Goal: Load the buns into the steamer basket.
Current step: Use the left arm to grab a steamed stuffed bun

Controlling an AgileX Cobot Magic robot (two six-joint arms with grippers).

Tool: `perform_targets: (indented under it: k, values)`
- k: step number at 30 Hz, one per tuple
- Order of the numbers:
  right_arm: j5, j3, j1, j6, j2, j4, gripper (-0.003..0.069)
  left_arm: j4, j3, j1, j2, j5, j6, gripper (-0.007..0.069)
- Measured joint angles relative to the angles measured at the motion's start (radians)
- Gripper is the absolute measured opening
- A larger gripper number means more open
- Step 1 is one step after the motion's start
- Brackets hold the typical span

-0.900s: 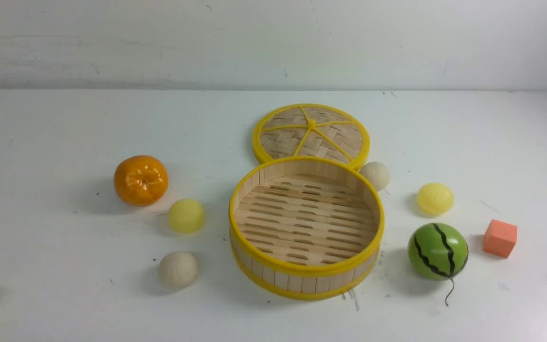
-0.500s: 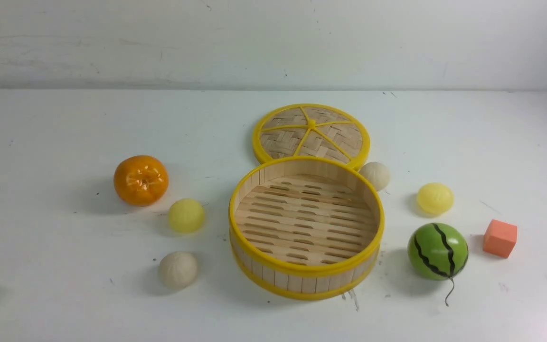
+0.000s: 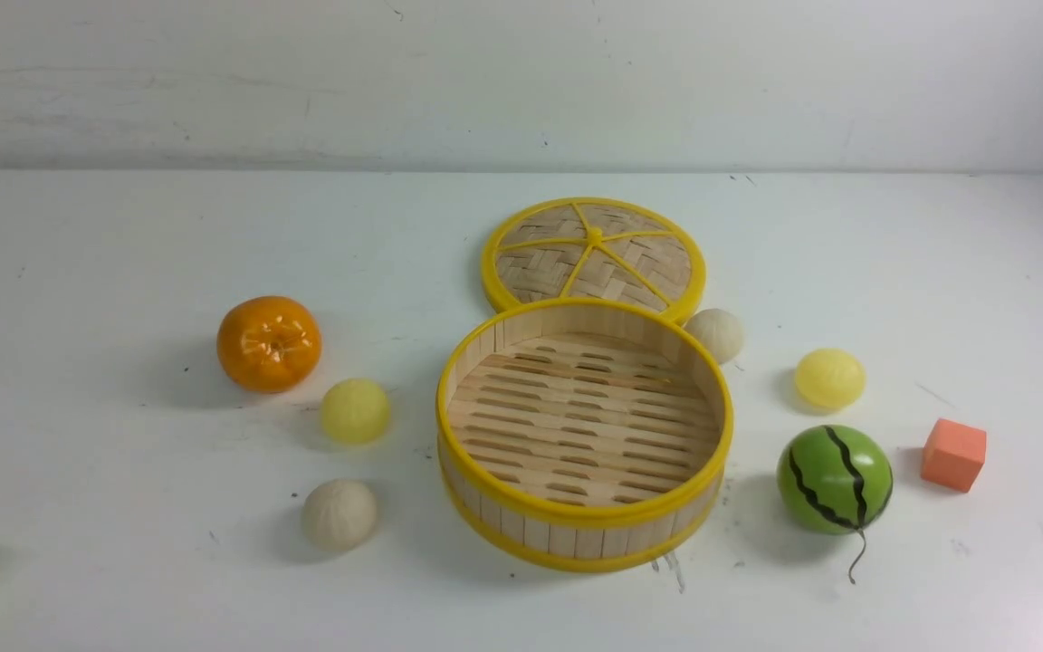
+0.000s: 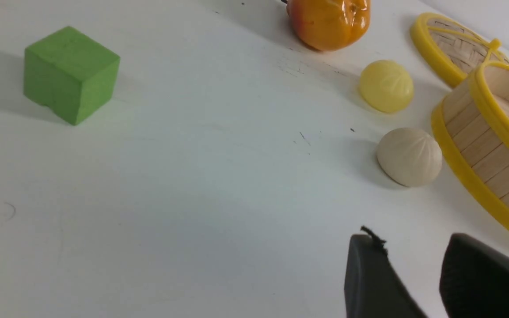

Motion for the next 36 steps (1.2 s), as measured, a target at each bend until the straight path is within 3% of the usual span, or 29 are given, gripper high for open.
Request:
perform_targets:
  k: [4,8,9,10,11,17,24,25,28,29,31,33,36]
  values:
    - [0.000,0.000,0.000,0.000,0.000,0.000,0.0239,-0.002,0.000,0.000,0.000,-0.007,0.000,0.0237]
    - [0.000,0.000,0.000,0.000,0.000,0.000,0.0239,-0.126,0.000,0.000,0.000,-0.092,-0.068,0.0237]
    - [0.000,0.000,0.000,0.000,0.000,0.000,0.0239,-0.250,0.000,0.000,0.000,-0.145,-0.133,0.0237]
    - [0.000,0.000,0.000,0.000,0.000,0.000,0.0239,-0.263,0.000,0.000,0.000,-0.150,-0.140,0.0237]
    - [0.000,0.000,0.000,0.000,0.000,0.000,0.0239,-0.355,0.000,0.000,0.000,-0.184,-0.179,0.0237]
    - [0.000,0.000,0.000,0.000,0.000,0.000,0.0239,-0.478,-0.017,0.000,0.000,-0.265,-0.193,0.0206]
    - [0.000,0.000,0.000,0.000,0.000,0.000,0.0239,-0.479,-0.265,-0.008,0.046,-0.019,-0.011,0.0015]
    - [0.000,0.000,0.000,0.000,0.000,0.000,0.0239,-0.471,-0.341,-0.008,0.099,0.076,0.044,-0.0013]
    - [0.000,0.000,0.000,0.000,0.000,0.000,0.0239,-0.429,-0.511,-0.008,0.315,0.332,0.134,-0.0013]
    - [0.000,0.000,0.000,0.000,0.000,0.000,0.0239,-0.424,-0.511,-0.008,0.331,0.350,0.139,-0.0013]
    - [0.000,0.000,0.000,0.000,0.000,0.000,0.0239,-0.346,-0.639,-0.008,0.543,0.564,0.223,-0.0013]
    - [0.000,0.000,0.000,0.000,0.000,0.000,0.0239,-0.285,-0.707,-0.008,0.698,0.641,0.282,-0.0013]
    - [0.000,0.000,0.000,0.000,0.000,0.000,0.0239,-0.236,-0.766,-0.008,0.891,0.639,0.338,-0.0013]
